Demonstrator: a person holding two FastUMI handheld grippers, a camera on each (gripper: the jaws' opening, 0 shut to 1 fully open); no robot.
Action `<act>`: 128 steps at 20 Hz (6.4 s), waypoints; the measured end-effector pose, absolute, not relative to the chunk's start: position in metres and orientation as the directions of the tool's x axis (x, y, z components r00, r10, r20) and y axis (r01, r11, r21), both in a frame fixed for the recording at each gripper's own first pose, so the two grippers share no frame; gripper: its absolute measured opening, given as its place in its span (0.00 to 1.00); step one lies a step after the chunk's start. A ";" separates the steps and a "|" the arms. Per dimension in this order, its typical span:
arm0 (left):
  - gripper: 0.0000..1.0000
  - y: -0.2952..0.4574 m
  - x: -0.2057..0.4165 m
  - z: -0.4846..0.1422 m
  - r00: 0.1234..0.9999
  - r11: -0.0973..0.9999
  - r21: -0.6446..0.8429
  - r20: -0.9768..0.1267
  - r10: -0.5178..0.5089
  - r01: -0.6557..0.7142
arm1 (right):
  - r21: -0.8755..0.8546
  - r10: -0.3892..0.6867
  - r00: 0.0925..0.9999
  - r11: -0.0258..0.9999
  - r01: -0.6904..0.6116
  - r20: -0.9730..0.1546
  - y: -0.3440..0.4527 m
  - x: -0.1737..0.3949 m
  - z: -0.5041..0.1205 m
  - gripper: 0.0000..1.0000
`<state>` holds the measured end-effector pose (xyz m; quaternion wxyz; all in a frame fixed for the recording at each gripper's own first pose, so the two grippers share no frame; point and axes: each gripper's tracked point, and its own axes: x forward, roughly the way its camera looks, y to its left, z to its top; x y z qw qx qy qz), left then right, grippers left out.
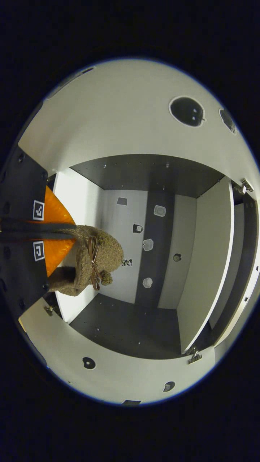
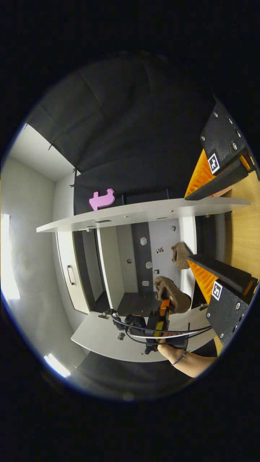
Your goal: Grab one shoe with the right hand and put it into the shoe cabinet, grab the other shoe with the left hand and put it into the shoe cabinet; then close the right door with the right hand and the left door with the left hand.
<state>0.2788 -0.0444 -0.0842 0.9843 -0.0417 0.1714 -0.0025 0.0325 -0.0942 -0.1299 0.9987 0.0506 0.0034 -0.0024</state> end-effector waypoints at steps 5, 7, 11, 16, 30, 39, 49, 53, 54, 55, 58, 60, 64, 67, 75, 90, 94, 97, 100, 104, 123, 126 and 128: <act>0.06 -0.025 0.343 -0.105 0.934 0.997 0.055 -0.349 0.074 -0.058 | 0.109 -0.006 0.999 0.994 0.010 -0.034 -0.102 0.047 -0.141 0.92; 0.06 -0.029 0.356 -0.126 0.922 0.998 0.039 -0.382 0.064 -0.053 | 0.103 -0.006 0.999 0.995 0.010 -0.037 -0.102 0.051 -0.144 0.92; 0.06 -0.026 0.375 -0.156 0.900 0.998 0.034 -0.431 0.064 -0.055 | 0.101 0.010 0.999 0.995 -0.005 -0.046 -0.097 0.055 -0.147 0.92; 0.23 -0.026 0.372 -0.148 0.912 0.999 0.038 -0.406 0.048 -0.036 | 0.104 0.013 0.999 0.995 -0.009 -0.046 -0.095 0.058 -0.150 0.92; 0.94 -0.055 0.229 -0.027 0.986 0.999 0.045 -0.166 -0.007 0.015 | 0.084 -0.059 0.995 0.994 0.066 -0.079 -0.124 0.031 -0.163 0.92; 0.95 -0.046 0.135 -0.015 0.994 0.998 0.045 -0.096 -0.047 0.051 | -0.002 -0.194 0.970 0.981 0.195 -0.148 -0.194 0.043 -0.193 0.92; 0.95 -0.009 0.056 0.002 0.997 0.997 0.013 -0.019 -0.075 0.076 | 0.064 -0.239 0.951 0.965 0.256 -0.197 -0.220 0.088 -0.224 0.92; 0.94 0.002 0.035 0.012 0.997 0.997 0.035 0.015 -0.073 0.073 | 0.008 -0.247 0.953 0.968 0.252 -0.177 -0.215 0.090 -0.221 0.91; 0.95 0.005 0.031 0.013 0.997 0.997 0.040 0.018 -0.072 0.072 | -0.004 -0.246 0.953 0.968 0.249 -0.175 -0.213 0.091 -0.219 0.91; 0.95 0.007 0.028 0.013 0.997 0.996 0.042 0.017 -0.073 0.072 | -0.015 -0.244 0.954 0.969 0.245 -0.175 -0.211 0.092 -0.218 0.91; 0.95 0.012 0.023 0.015 0.996 0.996 0.039 0.022 -0.084 0.083 | -0.034 -0.227 0.959 0.974 0.224 -0.170 -0.201 0.094 -0.216 0.88; 0.95 0.020 0.022 0.017 0.996 0.997 0.035 0.036 -0.076 0.074 | -0.016 -0.194 0.965 0.981 0.194 -0.178 -0.188 0.096 -0.218 0.88; 0.95 0.031 0.023 0.014 0.997 0.998 0.020 0.034 -0.064 0.064 | 0.033 -0.101 0.977 0.993 0.109 -0.189 -0.143 0.109 -0.223 0.88; 0.95 0.045 0.026 0.008 0.999 0.999 0.007 0.021 -0.050 0.050 | 0.017 -0.048 0.984 0.999 0.052 -0.174 -0.104 0.121 -0.223 0.88; 0.95 0.097 0.033 -0.008 1.000 1.000 -0.001 0.001 0.025 -0.025 | 0.089 0.040 0.982 0.996 -0.024 -0.183 -0.048 0.144 -0.233 0.92; 0.96 0.197 0.052 -0.057 0.990 0.989 0.051 0.002 0.139 -0.139 | 0.040 0.081 0.982 0.996 -0.075 -0.170 -0.019 0.138 -0.222 0.92; 0.96 0.212 0.072 -0.083 0.988 0.987 0.053 -0.023 0.155 -0.154 | 0.028 0.101 0.982 0.995 -0.097 -0.160 -0.010 0.132 -0.214 0.92; 0.96 0.208 0.087 -0.097 0.991 0.991 0.037 -0.042 0.128 -0.127 | -0.011 0.092 0.985 0.995 -0.094 -0.145 -0.011 0.129 -0.208 0.91; 0.94 0.201 0.098 -0.111 0.993 0.995 0.029 -0.069 0.097 -0.096 | -0.006 0.107 0.985 0.994 -0.109 -0.132 -0.008 0.124 -0.203 0.92; 0.96 0.180 0.103 -0.113 0.996 0.999 0.011 -0.073 0.042 -0.041 | -0.002 0.114 0.984 0.993 -0.116 -0.136 -0.008 0.124 -0.204 0.92; 0.91 0.061 0.117 -0.111 0.981 0.984 0.000 -0.070 -0.180 0.180 | 0.041 0.105 0.987 0.994 -0.100 -0.122 -0.029 0.117 -0.201 0.92; 0.99 0.045 0.130 -0.109 0.979 0.981 -0.004 -0.062 -0.195 0.195 | 0.040 0.087 0.989 0.996 -0.083 -0.118 -0.038 0.118 -0.199 0.92; 0.94 0.031 0.142 -0.112 0.972 0.974 -0.014 -0.065 -0.228 0.227 | 0.043 0.079 0.991 0.996 -0.074 -0.112 -0.045 0.116 -0.197 0.92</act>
